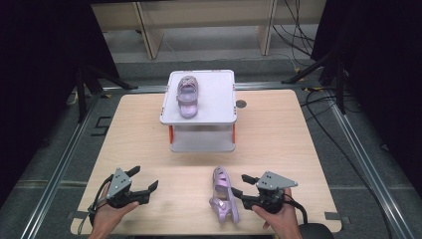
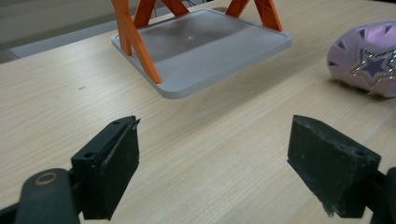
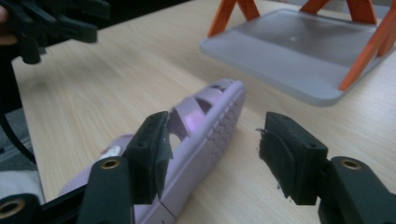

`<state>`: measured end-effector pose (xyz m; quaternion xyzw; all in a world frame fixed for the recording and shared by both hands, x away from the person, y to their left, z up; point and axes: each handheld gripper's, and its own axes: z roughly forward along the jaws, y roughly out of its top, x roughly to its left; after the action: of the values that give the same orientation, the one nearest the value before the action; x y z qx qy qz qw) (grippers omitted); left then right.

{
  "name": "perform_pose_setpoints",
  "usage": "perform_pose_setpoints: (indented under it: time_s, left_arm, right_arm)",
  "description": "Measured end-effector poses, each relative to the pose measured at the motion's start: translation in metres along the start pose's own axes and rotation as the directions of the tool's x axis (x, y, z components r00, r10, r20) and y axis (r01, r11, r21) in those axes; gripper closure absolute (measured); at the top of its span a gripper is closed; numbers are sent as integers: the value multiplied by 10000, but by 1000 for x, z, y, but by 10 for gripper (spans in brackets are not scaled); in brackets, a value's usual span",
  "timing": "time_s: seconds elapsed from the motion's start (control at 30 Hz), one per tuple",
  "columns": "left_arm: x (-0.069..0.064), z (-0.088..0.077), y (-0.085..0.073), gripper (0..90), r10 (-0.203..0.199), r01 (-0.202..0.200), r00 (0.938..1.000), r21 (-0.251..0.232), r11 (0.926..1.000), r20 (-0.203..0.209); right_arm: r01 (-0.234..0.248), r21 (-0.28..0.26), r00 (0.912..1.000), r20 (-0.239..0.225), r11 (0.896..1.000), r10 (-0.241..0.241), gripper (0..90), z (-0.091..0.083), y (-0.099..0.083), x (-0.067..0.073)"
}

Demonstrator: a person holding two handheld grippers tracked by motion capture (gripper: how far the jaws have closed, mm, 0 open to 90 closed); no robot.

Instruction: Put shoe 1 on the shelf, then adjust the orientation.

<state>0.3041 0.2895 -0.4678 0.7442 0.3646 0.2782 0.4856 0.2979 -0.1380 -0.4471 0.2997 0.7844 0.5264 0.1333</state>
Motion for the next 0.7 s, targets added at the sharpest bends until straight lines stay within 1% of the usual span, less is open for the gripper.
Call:
perform_pose_setpoints:
  time_s: [0.03, 0.07, 0.1, 0.13, 0.17, 0.2, 0.23, 0.27, 0.3, 0.37, 0.4, 0.43, 0.47, 0.53, 0.57, 0.6, 0.63, 0.67, 0.7]
  left_arm:
    - [1, 0, -1, 162, 94, -95, 9999, 129, 9999, 109]
    - [-1, 1, -1, 160, 32, -35, 9995, 120, 9999, 300]
    - [-2, 3, -2, 159, 52, -55, 9991, 85, 9999, 414]
    - [-2, 3, -2, 160, 107, -113, 9986, 120, 9999, 526]
    - [-4, 3, -2, 159, 62, -76, 9987, 278, 9996, 496]
    - [-4, 4, -2, 159, 165, -179, 9980, 212, 9996, 606]
    - [-4, 4, -3, 159, 172, -188, 9982, 268, 9995, 579]
    - [-5, 4, -3, 159, 189, -205, 9980, 268, 9994, 597]
    - [-4, 4, -3, 159, 186, -202, 9980, 254, 9995, 603]
    - [-3, 5, -2, 157, 162, -175, 9980, 211, 9996, 614]
    - [-2, 4, -2, 156, 197, -210, 9983, 250, 9995, 541]
    - [-3, 4, -2, 156, 67, -79, 9987, 232, 9997, 501]
    - [-2, 5, -2, 156, 87, -100, 9985, 233, 9997, 548]
    - [-2, 5, -2, 156, 113, -130, 9985, 311, 9994, 534]
    - [-2, 6, -2, 156, 183, -204, 9980, 342, 9992, 600]
    - [-2, 6, -2, 156, 282, -306, 9979, 402, 9987, 582]
    - [-2, 6, -2, 156, 318, -342, 9976, 401, 9986, 612]
    - [-3, 7, -2, 156, 253, -276, 9976, 356, 9990, 646]
    - [-3, 6, -2, 156, 290, -320, 9978, 506, 9982, 604]
  right_arm:
    - [24, 50, 10000, 21, 10000, -25, 434, -1, 1, 1]
    - [92, -117, 9999, 145, 9999, -91, 438, 0, 1, 2]
    - [-63, 114, 9997, 232, 9999, 60, 444, -1, 1, 5]
    - [111, 155, 9996, 259, 9998, -115, 449, 1, 1, 7]
    - [-125, 485, 9997, 197, 9987, 115, 450, 4, -1, 12]
    - [-125, 485, 9997, 197, 9987, 115, 450, 4, -1, 12]
    - [114, 605, 9991, 407, 9981, -139, 450, 6, -1, 13]
    - [114, 605, 9991, 407, 9981, -139, 450, 6, -1, 13]
    - [385, 657, 9975, 573, 9971, -423, 450, 7, 0, 13]
    - [371, 757, 9976, 549, 9964, -413, 450, 10, 0, 15]
    - [429, 866, 9973, 562, 9953, -478, 450, 11, 0, 16]
    - [562, 879, 9960, 639, 9945, -620, 453, 13, 0, 17]
    - [633, 954, 9958, 603, 9934, -692, 461, 15, 0, 18]
    - [874, 1243, 9928, 713, 9884, -967, 476, 18, 0, 21]
    - [894, 1339, 9925, 705, 9870, -994, 482, 19, 0, 22]
    - [894, 1339, 9925, 705, 9870, -994, 482, 19, 0, 22]
    - [969, 1412, 9911, 770, 9852, -1086, 491, 19, 0, 21]
    - [956, 1463, 9916, 730, 9846, -1071, 505, 21, -1, 21]
    - [995, 1527, 9910, 737, 9833, -1117, 512, 22, -2, 20]
